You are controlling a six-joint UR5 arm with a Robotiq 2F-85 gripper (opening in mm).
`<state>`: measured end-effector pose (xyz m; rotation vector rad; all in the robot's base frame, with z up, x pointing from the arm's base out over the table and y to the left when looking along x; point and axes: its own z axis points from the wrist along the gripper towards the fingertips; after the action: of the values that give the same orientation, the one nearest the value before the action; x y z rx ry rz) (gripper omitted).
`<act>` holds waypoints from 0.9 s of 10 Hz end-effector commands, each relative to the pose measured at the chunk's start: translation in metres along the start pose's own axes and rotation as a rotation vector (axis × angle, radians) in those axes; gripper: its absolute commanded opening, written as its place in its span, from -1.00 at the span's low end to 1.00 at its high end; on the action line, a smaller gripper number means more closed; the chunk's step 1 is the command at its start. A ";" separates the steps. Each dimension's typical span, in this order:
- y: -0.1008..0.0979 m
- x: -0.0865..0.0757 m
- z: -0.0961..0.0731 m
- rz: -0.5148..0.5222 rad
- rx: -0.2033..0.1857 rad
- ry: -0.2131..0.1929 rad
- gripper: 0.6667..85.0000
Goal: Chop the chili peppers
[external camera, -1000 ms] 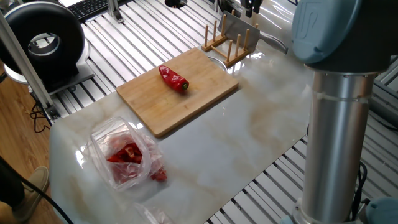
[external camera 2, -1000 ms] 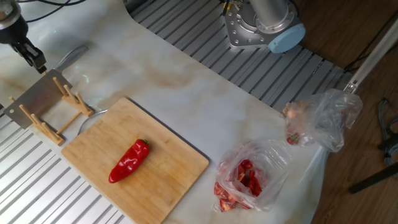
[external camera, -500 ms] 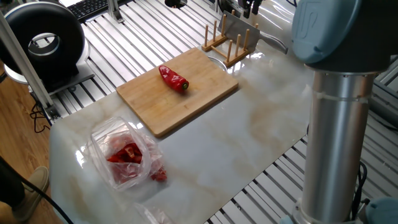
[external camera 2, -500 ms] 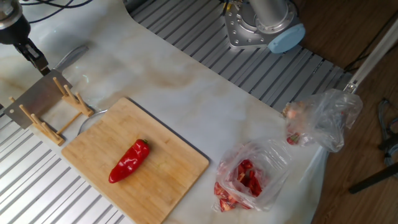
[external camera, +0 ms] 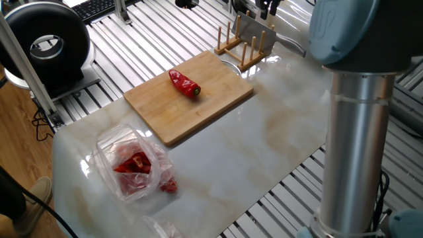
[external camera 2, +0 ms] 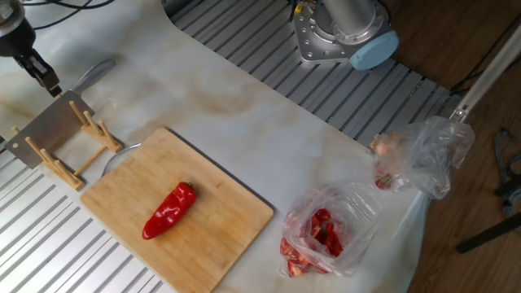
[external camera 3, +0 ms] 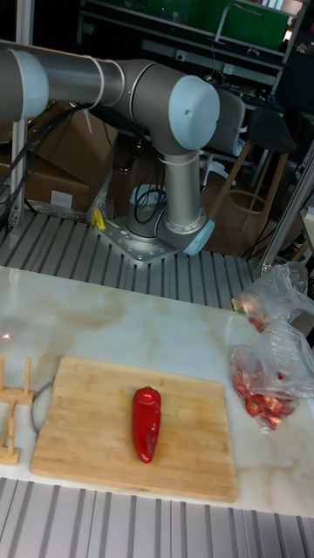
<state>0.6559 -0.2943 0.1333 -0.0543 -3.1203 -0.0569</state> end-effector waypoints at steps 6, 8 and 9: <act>-0.005 -0.026 0.016 -0.056 -0.029 -0.054 -0.11; -0.005 -0.026 0.021 -0.065 -0.049 -0.050 -0.11; -0.003 -0.022 0.024 -0.067 -0.059 -0.031 -0.11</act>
<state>0.6772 -0.3000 0.1134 0.0380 -3.1596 -0.1046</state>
